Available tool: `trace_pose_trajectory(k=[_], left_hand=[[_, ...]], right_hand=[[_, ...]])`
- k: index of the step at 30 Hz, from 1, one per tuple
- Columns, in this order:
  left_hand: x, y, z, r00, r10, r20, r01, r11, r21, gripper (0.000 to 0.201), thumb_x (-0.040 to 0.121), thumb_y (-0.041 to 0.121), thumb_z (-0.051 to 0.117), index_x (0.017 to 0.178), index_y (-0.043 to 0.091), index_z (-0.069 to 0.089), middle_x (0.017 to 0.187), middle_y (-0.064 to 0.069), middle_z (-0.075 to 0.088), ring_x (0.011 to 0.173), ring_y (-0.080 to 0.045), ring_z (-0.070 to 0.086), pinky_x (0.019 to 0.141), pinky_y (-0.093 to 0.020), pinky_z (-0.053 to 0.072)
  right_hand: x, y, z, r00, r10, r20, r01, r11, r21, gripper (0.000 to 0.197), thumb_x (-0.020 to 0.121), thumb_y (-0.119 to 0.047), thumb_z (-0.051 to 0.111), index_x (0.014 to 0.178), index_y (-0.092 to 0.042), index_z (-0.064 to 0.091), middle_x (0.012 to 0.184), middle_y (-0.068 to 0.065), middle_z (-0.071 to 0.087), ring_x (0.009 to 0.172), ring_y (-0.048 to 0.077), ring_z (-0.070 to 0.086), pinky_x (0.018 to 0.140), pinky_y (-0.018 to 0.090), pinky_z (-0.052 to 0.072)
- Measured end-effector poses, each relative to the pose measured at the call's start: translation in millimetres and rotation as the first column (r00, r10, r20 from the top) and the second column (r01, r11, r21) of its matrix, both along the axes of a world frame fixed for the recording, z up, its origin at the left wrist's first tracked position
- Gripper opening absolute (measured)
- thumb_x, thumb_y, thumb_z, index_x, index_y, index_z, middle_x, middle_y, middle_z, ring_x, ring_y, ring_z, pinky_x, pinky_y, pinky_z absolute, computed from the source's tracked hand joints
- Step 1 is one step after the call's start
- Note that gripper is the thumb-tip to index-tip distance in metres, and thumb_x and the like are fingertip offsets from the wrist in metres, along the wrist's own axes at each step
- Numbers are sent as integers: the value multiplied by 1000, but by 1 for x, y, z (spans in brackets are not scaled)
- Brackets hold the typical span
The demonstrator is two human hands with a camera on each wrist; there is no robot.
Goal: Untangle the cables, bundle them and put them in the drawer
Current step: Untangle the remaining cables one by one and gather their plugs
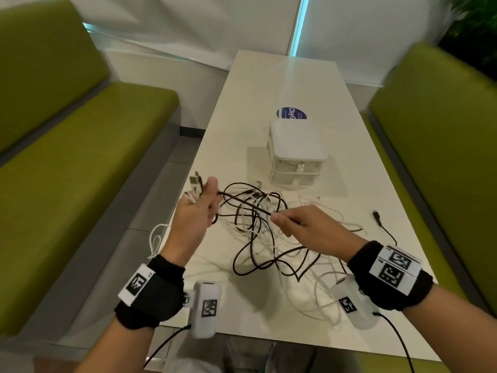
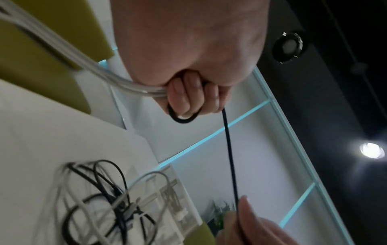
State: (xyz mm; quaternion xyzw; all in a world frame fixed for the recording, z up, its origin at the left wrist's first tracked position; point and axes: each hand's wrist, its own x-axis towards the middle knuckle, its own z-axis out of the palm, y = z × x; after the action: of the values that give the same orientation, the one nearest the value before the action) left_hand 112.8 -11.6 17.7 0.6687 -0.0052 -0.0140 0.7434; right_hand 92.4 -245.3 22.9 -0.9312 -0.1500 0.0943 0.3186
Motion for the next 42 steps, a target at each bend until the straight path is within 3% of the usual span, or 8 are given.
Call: trace_pose_trajectory(k=[4,16,21,29,34,37,39,42], left_hand=[[0,-2,7,999,40,-9,-41,972,-230,41,96,44,47,62,22,42,59,5,30,47,-5,17,42,-20,12],[2,10,39,993,116,-32,-111,786,-608,52,101,47,36,57,22,44,50,10,28,40,-4,16,40,-19,12],[12,28,48,988,156,3,-120,772,-625,50,102,47,36,59,23,45,51,11,29,40,-6,17,38,-20,14],[29,31,-6,951,307,-23,-308,951,-39,39,104,40,38,91,15,65,79,7,67,42,-3,45,38,-16,28],[15,4,-3,975,202,97,-217,958,186,46,96,54,37,129,24,49,130,12,56,91,-13,72,65,-25,56],[12,-3,3,957,151,249,-226,923,312,38,95,59,37,126,40,46,131,10,52,100,-16,69,82,-39,57],[14,-3,6,938,124,323,-252,884,394,12,100,50,38,101,57,47,139,0,48,104,-24,67,89,-51,53],[18,0,-1,948,103,302,-244,842,480,27,104,25,40,101,48,54,140,-4,45,97,-27,68,87,-53,53]], right_hand=[[9,4,8,999,44,-7,-44,999,-24,48,100,-49,43,65,-16,49,53,-12,45,49,4,40,52,18,31],[24,3,12,995,24,92,-8,984,-176,48,100,-48,44,62,-19,41,56,-5,45,54,14,42,56,31,34],[25,-7,4,995,33,90,-18,987,-161,38,93,-52,43,80,-24,65,80,-6,68,77,15,63,74,43,52],[20,-18,0,997,-68,20,70,992,-105,27,92,-42,63,78,-21,73,74,-9,71,73,5,65,73,29,54],[12,-5,-2,995,-94,24,96,992,-86,30,98,-38,54,80,-24,73,73,-14,69,70,1,63,67,22,46],[10,-8,0,989,-99,-107,102,995,21,31,99,-32,53,81,-20,75,75,-4,72,69,14,66,71,32,53],[9,-12,8,967,-87,-241,132,975,176,29,99,-25,52,87,-15,76,80,2,75,70,23,64,76,41,52],[4,-18,22,945,-55,-322,164,932,322,31,98,-17,47,95,-7,77,87,12,76,69,22,57,70,36,41]])
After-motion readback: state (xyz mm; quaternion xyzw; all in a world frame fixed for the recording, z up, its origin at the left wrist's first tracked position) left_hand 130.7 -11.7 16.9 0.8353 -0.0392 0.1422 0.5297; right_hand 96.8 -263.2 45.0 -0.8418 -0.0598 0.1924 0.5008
